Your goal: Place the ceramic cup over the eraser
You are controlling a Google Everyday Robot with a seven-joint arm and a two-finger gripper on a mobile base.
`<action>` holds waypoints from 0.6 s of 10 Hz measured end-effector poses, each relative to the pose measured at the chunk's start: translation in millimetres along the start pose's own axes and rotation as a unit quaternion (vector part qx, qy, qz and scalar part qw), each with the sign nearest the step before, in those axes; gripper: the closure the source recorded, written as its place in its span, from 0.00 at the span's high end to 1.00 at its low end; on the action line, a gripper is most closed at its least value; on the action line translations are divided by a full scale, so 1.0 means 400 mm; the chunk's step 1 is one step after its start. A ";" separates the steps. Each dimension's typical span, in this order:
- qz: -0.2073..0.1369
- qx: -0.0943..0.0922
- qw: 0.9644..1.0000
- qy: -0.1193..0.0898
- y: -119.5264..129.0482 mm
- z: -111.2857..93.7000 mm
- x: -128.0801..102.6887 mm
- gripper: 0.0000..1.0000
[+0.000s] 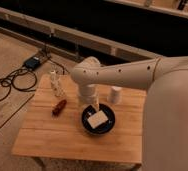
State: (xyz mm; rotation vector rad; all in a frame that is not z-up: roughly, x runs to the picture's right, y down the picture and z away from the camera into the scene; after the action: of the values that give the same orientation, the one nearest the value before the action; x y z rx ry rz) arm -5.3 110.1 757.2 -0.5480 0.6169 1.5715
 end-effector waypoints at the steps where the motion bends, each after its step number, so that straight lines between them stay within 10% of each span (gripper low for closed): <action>1: 0.010 0.006 1.000 -0.002 -0.029 0.005 -0.018 0.65; 6: 0.052 0.020 0.998 -0.022 -0.165 -0.018 -0.125 0.65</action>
State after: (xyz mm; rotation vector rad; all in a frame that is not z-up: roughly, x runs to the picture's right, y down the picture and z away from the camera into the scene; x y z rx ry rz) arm 64.7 72.4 780.8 -0.4571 0.6500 1.6607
